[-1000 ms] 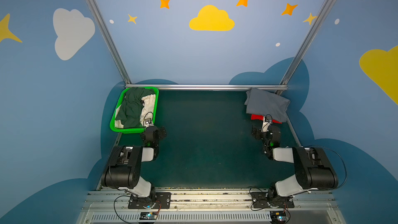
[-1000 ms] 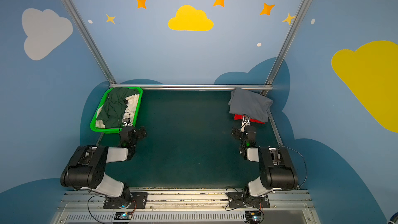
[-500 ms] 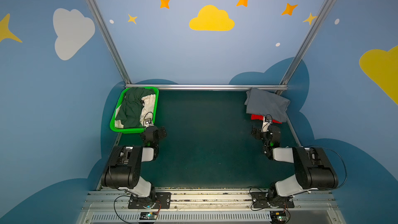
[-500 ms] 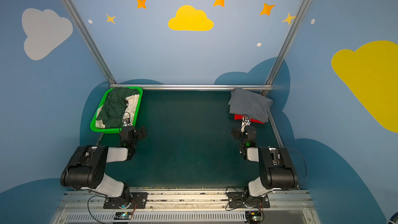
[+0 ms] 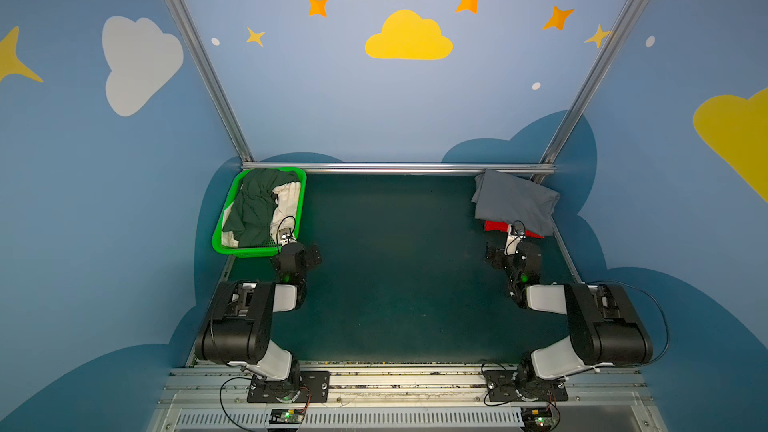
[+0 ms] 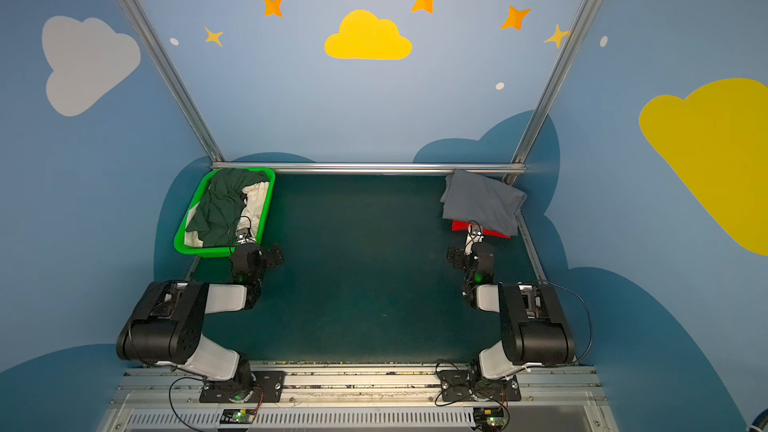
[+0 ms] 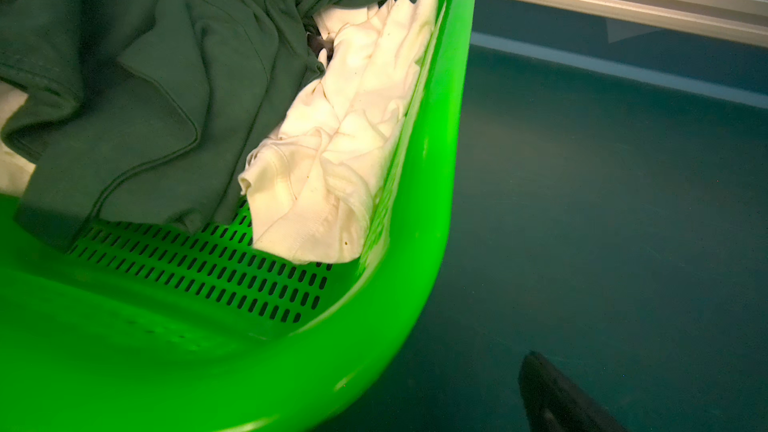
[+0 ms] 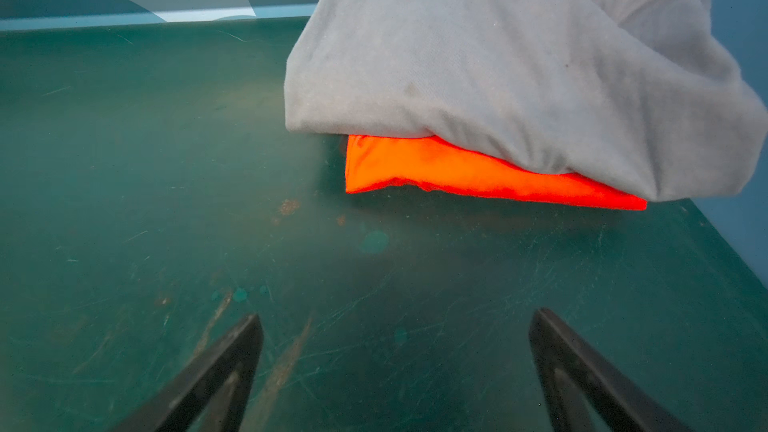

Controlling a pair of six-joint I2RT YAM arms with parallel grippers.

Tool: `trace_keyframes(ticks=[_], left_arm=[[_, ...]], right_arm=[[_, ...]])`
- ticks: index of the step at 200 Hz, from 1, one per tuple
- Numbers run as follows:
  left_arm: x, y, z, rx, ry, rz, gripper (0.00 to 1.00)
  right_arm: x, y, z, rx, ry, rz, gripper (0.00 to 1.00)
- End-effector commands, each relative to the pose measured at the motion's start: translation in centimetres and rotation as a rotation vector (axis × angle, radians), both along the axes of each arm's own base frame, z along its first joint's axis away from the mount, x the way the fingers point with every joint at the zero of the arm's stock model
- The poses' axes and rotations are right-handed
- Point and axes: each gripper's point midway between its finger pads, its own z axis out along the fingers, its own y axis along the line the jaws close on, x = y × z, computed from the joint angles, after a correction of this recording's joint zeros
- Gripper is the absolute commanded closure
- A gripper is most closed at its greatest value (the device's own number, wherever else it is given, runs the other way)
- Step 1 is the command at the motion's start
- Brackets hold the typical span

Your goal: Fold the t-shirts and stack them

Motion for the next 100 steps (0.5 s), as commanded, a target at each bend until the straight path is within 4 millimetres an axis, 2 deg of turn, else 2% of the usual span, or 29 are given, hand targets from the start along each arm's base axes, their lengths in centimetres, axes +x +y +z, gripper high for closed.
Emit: trace_keyframes(ticks=[1, 24, 35, 41, 51, 63, 89, 100], left_arm=[[0.7, 0.0, 1.7, -0.003, -0.054, -0.006, 0.0], [0.3, 0.1, 2.5, 0.012, -0.062, 0.011, 0.0], [0.6, -0.6, 3.8, 0.083, -0.088, -0.005, 0.0], [0.3, -0.3, 4.5, 0.111, -0.051, 0.049, 0.0], [0.0, -0.2, 5.5, 0.098, 0.009, 0.1, 0.0], [-0.1, -0.8, 7.1, 0.11, -0.009, 0.107, 0.0], [-0.9, -3.3, 10.7, 0.152, -0.09, 0.109, 0.0], [-1.2, -3.6, 12.3, 0.154, -0.088, 0.141, 0.0]], right_arm=[[0.4, 0.0, 1.0, 0.003, -0.033, -0.004, 0.02], [0.4, 0.1, 1.6, -0.006, -0.052, -0.007, 0.02], [0.7, -0.2, 2.9, -0.036, -0.058, -0.042, 0.02], [0.4, -0.2, 2.8, -0.05, 0.001, -0.057, 0.02], [0.3, -0.1, 3.5, -0.057, 0.037, -0.063, 0.02], [-0.3, 0.2, 4.7, -0.061, 0.035, -0.075, 0.02], [-1.8, 1.5, 8.1, 0.118, 0.013, -0.08, 0.02], [-2.4, 2.0, 9.4, 0.196, 0.019, -0.085, 0.02]])
